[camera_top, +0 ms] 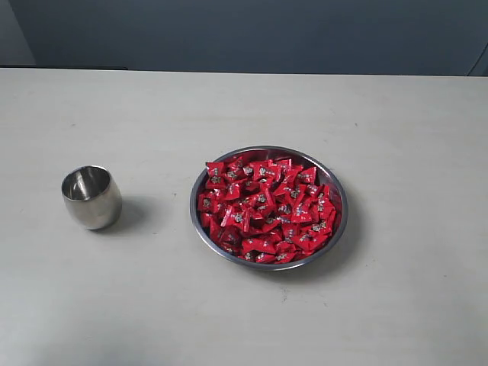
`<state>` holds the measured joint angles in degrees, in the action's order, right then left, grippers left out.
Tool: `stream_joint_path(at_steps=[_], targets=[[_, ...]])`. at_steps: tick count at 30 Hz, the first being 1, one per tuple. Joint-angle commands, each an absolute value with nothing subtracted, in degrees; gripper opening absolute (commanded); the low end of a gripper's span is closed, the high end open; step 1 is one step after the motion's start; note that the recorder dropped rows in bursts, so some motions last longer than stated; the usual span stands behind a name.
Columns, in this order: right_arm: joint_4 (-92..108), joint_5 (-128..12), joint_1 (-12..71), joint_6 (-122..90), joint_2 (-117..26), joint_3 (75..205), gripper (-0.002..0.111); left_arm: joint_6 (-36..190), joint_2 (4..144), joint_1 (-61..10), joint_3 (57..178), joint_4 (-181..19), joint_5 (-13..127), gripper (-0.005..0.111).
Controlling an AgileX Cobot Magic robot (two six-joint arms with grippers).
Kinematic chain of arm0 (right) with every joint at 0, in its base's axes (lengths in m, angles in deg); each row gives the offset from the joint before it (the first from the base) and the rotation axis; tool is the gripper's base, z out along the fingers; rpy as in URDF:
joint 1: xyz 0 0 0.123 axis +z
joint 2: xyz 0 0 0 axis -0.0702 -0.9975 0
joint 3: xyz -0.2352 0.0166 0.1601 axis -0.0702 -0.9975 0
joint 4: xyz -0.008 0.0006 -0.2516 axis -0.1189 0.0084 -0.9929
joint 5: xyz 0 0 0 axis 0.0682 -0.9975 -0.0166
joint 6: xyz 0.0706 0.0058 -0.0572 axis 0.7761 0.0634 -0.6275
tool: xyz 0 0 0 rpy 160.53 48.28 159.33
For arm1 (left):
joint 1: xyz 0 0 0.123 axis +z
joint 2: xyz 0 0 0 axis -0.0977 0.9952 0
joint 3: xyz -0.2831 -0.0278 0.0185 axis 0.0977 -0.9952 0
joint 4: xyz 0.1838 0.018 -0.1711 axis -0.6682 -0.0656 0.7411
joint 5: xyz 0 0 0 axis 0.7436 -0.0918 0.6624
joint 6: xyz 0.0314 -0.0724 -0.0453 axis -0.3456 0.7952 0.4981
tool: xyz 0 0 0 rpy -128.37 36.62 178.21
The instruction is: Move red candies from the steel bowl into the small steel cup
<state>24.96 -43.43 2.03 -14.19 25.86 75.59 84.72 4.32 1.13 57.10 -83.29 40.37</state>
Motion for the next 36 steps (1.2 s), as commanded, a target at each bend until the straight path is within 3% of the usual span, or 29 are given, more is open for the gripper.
stream_joint_path(at_steps=[1, 36], targets=[[25.4, -42.0, 1.8, -14.2, 26.2, 75.5, -0.001, 84.8, 4.1, 1.2, 56.9, -83.2, 40.5, 0.0], [23.4, -29.8, 1.8, -0.3, 26.1, 75.5, -0.001, 84.8, 4.1, 1.2, 56.9, -83.2, 40.5, 0.0]])
